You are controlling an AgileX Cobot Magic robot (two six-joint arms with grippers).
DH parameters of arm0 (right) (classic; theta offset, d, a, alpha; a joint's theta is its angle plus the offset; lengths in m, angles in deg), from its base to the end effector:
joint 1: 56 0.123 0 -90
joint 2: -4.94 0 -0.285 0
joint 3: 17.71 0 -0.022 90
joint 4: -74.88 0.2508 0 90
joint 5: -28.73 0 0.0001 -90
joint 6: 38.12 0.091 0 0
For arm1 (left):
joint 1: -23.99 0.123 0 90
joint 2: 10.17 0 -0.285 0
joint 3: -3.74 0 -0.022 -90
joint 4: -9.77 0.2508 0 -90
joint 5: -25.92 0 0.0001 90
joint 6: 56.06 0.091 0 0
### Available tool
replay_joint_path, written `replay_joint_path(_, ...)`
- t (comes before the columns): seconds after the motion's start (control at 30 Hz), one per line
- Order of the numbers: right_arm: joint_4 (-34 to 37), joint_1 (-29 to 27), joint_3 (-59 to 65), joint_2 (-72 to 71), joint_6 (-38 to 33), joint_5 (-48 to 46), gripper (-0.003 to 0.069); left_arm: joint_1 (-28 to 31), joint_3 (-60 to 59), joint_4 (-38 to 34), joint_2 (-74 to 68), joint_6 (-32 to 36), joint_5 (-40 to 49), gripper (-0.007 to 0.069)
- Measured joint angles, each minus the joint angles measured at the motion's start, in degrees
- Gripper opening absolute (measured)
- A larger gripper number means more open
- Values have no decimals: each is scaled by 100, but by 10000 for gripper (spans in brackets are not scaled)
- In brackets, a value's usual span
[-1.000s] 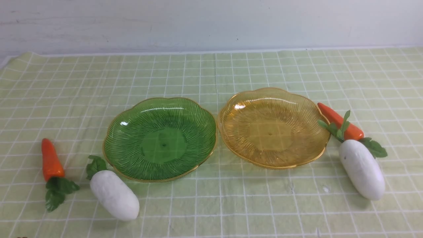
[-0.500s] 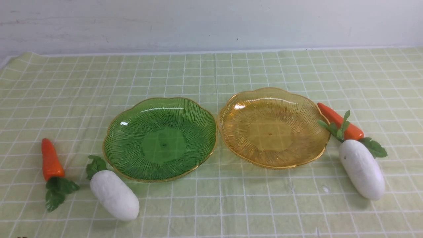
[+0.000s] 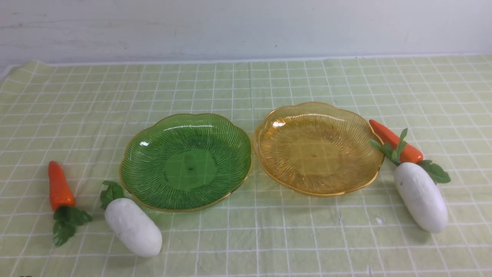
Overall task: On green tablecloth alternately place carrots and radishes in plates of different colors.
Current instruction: 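Place the white radish on the plate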
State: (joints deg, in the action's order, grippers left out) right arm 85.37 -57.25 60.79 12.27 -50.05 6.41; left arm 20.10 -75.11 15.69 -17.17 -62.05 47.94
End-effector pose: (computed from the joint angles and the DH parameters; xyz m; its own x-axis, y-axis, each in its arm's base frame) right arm 0.0524 0.0052 0.1717 -0.3039 -0.0319 -0.9522 -0.0558 0.9983 -0.0156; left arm 0.0524 0.0000 0.1700 -0.3046 0.0120 -0.9524 0.0284 0.9996 0.0035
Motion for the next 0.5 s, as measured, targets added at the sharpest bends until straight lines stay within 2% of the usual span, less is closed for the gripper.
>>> replay_joint_path(0.5,-25,0,7,0,-25,99,-14,0,0,-75,0,-124,-33,-8)
